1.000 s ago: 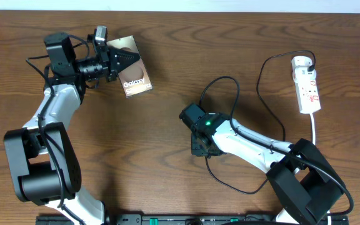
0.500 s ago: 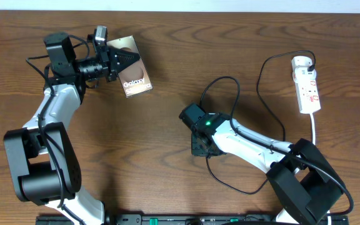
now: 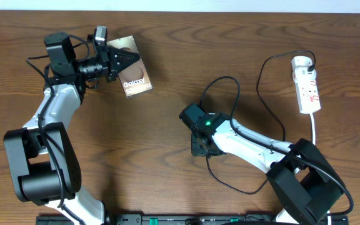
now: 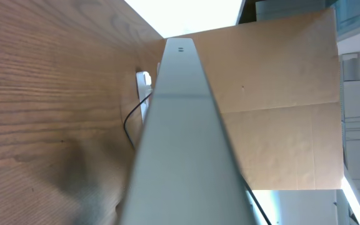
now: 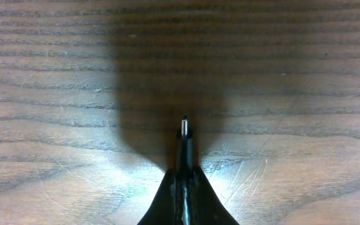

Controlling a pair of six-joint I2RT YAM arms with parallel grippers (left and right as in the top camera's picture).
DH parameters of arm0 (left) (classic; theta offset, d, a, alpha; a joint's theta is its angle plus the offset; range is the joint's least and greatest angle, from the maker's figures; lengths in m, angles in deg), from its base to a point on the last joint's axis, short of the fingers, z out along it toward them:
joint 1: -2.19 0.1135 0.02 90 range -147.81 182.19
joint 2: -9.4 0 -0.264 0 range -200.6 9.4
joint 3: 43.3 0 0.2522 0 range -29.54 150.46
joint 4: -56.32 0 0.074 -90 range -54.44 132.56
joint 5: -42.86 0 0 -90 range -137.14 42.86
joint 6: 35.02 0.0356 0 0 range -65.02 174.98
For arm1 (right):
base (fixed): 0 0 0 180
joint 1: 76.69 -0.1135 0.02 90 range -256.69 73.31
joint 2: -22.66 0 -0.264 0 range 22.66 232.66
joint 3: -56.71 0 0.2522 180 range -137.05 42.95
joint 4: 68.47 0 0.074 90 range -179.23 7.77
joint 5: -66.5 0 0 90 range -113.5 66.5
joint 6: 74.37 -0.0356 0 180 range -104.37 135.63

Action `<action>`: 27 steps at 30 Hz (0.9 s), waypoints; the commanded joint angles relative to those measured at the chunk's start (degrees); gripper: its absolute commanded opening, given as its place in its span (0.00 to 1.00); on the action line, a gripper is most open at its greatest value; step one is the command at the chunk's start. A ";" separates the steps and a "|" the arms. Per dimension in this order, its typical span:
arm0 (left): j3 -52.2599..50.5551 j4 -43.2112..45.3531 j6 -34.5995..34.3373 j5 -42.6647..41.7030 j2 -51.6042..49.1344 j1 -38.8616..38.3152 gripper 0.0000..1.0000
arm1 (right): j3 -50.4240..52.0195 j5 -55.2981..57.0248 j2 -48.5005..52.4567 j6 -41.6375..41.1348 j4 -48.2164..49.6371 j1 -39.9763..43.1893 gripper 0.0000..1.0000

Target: Plug charger to phone and switch on socket

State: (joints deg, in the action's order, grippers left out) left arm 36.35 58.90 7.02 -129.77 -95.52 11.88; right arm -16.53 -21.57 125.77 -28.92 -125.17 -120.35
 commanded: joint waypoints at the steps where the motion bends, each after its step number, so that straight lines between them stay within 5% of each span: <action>1: 0.09 0.31 0.59 -2.23 0.50 0.24 0.07 | 0.42 0.50 -0.46 -0.26 -0.11 -0.37 0.01; 18: 0.09 0.33 0.59 -2.23 0.50 0.26 0.07 | -13.73 -0.92 -10.32 9.27 -9.33 6.73 0.01; 22: 0.07 0.37 0.59 -2.23 0.50 0.26 0.07 | -20.55 -8.52 -14.93 14.58 -10.73 10.34 0.01; 27: 0.09 0.55 0.57 -2.27 0.50 1.68 0.07 | -24.70 -32.15 -17.40 22.45 -7.69 15.80 0.01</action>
State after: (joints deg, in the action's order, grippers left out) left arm 36.35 59.07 7.04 -129.80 -95.52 12.21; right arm -39.42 -36.43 109.29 -13.58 -134.39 -107.24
